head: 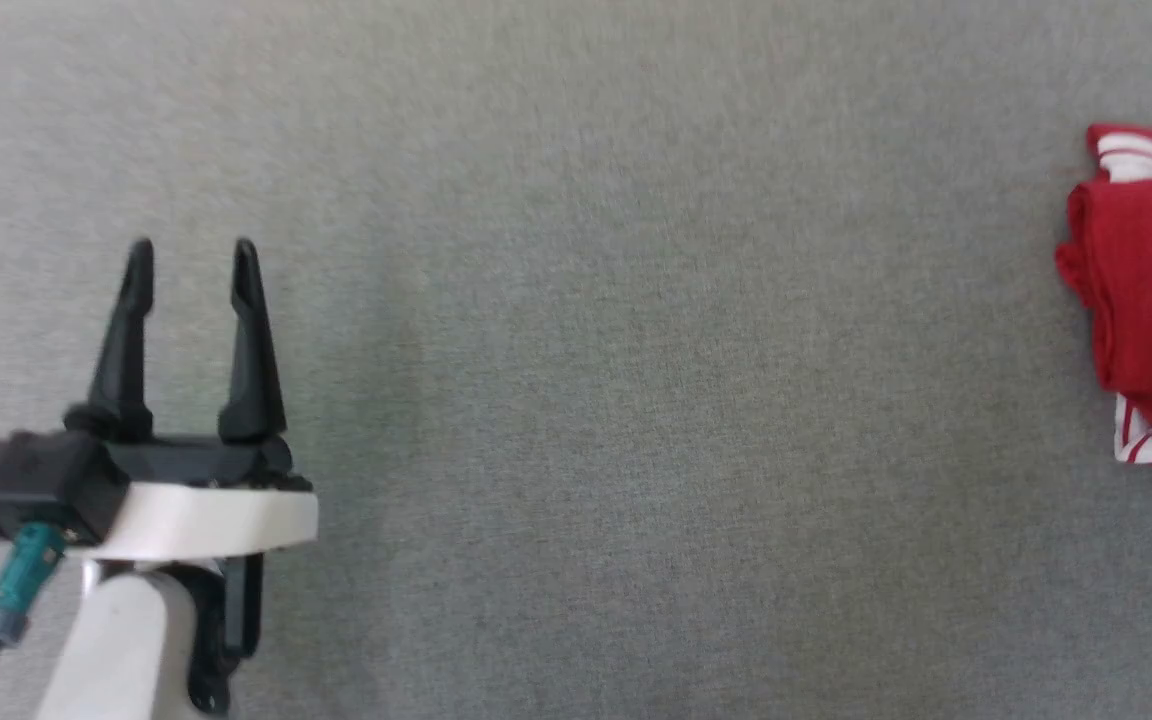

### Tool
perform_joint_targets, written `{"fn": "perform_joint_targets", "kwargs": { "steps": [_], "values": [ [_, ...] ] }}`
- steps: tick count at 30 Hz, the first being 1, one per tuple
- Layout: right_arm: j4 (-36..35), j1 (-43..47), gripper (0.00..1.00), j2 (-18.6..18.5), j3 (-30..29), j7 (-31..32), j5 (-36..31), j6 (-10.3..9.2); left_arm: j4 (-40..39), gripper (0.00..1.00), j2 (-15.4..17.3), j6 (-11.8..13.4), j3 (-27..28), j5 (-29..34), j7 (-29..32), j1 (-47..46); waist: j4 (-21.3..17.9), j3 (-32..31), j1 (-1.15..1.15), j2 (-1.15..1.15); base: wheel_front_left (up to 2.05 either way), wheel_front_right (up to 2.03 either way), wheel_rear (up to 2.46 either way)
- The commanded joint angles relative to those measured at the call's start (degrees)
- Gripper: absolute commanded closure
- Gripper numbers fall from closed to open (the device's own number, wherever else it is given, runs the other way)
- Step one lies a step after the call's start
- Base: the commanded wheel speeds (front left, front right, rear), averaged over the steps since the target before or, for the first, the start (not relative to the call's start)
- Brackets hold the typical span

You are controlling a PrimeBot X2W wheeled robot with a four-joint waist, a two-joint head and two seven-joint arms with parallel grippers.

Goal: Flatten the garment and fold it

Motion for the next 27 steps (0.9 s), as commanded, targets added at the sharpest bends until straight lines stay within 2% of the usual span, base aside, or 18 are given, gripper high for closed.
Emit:
{"fn": "perform_joint_targets", "kwargs": {
  "steps": [1, 9, 15, 21, 27],
  "values": [
    [-1.5, 2.1, 0.0, 2.4, 0.8, -1.4, 0.5, -0.11, 0.8, 0.0, -0.9, 0.0, 0.5, 0.9, -0.3, 1.4, 1.8, -6.0, 0.01, -0.01, 0.0, 0.0, 0.0],
    [-9.0, 8.7, 0.0, 10.7, 4.3, -9.9, 0.0, -0.11, 1.1, 0.0, -3.8, 1.3, 3.4, 3.1, -0.3, 6.0, 2.7, -15.0, 0.01, -0.01, 0.0, 0.0, 0.0],
    [-11.4, 11.8, 0.0, 14.9, 3.8, -15.4, -1.2, -0.11, 0.7, 0.0, -4.9, 0.1, 4.4, 4.6, -0.3, 9.3, 2.9, -19.0, 0.01, -0.01, 0.0, 0.0, 0.0],
    [-8.5, 16.2, 0.0, 18.7, 4.7, -18.6, -2.5, -0.11, 3.7, 0.0, -5.9, -1.0, 3.9, 5.1, -0.3, 14.1, 2.4, -22.9, 0.01, -0.01, 0.0, 0.0, 0.0],
    [-4.5, 19.7, 0.0, 20.4, 4.2, -22.1, -3.9, -0.11, 7.5, 0.0, -7.2, -2.1, 2.5, 5.7, -0.3, 18.0, 2.5, -25.9, 0.01, -0.01, 0.0, 0.0, 0.0]
  ]
}}
